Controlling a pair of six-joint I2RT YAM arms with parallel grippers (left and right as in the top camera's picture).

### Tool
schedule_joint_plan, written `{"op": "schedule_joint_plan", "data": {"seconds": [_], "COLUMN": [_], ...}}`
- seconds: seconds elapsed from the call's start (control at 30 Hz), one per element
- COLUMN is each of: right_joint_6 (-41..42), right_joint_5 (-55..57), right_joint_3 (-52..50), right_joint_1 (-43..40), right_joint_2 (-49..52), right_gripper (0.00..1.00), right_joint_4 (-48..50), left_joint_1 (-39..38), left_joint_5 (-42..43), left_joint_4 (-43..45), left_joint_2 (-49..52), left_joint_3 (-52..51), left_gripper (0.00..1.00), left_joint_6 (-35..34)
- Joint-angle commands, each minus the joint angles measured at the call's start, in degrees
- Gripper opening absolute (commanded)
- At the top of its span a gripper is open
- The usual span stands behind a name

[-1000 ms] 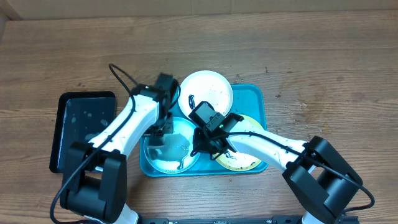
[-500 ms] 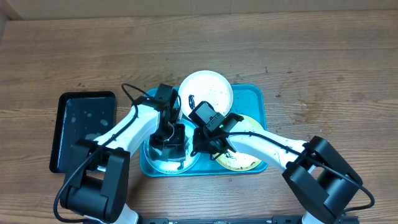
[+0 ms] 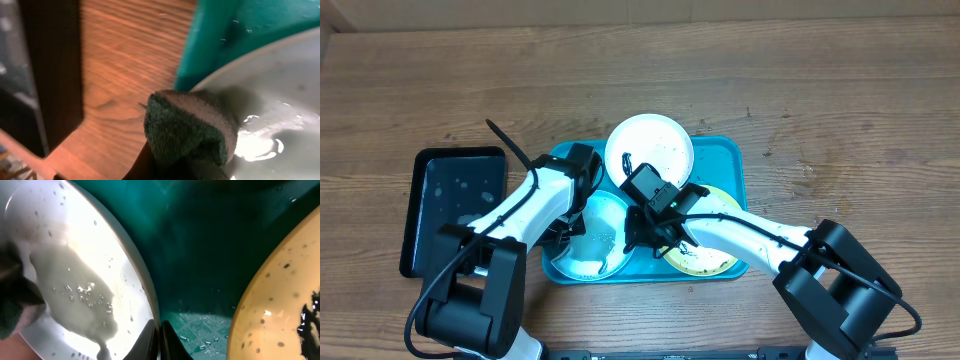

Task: Clean dirty plates on tray and stack at the side

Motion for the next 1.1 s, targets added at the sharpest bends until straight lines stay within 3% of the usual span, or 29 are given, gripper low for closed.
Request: {"op": "schedule_joint_plan", "data": {"seconds": [0.0,0.33,0.53,0.83,1.07], "right_joint_6": [0.02,-7.37,-13.18,-17.29,-24.72], "right_joint_5": [3.32,0.44,1.33,20.65,33.92], "right_joint_3": [-0.61,3.39,9.01,24.76,29.33], "right_joint_1": [-0.92,-0.79,-0.66,-0.63,0.48], "right_joint_2": [0.04,0.04,0.04,0.04,0.04], "right_gripper": [0.04,0.04,0.04,0.04,0.04], "right_joint_4": [-1.46,-1.36,-5.4,-22.01,-26.08], "left_joint_1": [1.16,2.25,9.88,29.22,37.94], "left_joint_5": [-13.31,-0.55,2.27,12.72,17.35], "left_joint_4": [-2.82,-12.39,-11.06,-9.92,-6.29], "left_joint_2": [0.48,-0.96,-5.95,-7.67,-7.52], "left_joint_3": [1.77,20.63,25.46,24.59,22.25], "left_gripper": [0.04,0.04,0.04,0.04,0.04], "left_joint_6": [-6.4,-2.4,-2.43,-2.23,-1.84]}}
